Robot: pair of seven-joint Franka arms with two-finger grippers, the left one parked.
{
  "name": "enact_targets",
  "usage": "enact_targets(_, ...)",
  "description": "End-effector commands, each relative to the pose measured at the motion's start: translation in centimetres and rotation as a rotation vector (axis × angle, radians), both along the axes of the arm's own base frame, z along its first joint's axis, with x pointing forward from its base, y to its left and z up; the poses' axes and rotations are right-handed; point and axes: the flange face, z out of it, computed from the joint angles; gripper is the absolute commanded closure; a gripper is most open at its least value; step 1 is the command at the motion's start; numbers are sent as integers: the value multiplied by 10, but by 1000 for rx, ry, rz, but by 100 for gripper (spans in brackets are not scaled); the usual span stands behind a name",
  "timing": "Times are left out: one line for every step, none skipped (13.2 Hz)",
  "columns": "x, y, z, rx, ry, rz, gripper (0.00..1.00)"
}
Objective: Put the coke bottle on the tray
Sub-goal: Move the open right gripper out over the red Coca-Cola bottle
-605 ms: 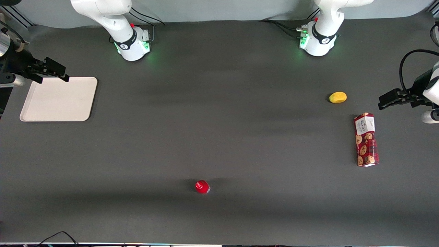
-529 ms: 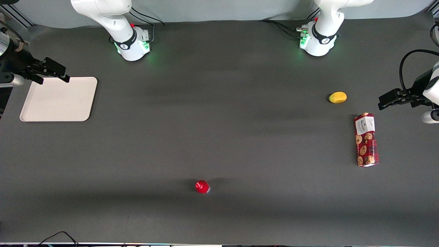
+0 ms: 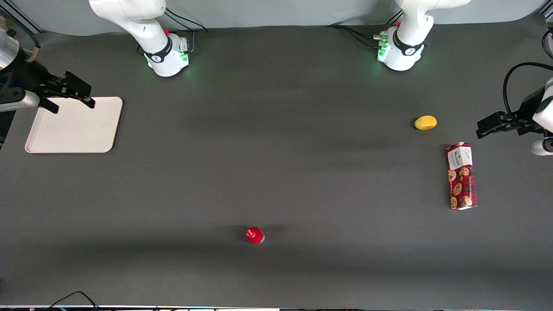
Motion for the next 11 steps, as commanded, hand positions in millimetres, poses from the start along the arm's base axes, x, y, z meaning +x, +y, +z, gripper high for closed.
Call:
enact_targets(82,36,-16,43,35,-59,0)
enact_targets(99,63,-30,56,45,-66,0)
enact_targets(115,78,-39,68,41,-106,0)
enact_targets(128,96,-48,69,36,-131,0)
enact_targets(139,113,-60,71,27,-147,0)
enact_targets(148,133,-71,89,13,-170,0)
enact_targets(152,156,-84,103,-2,-185,0)
enact_targets(157,180,-98,119,-23,-203,0)
enact_targets(162,199,-113,135,-42,-223,0)
enact_targets(166,220,-126,151,-62,-234,0)
enact_targets(170,238,-142,140,-91,-254,0)
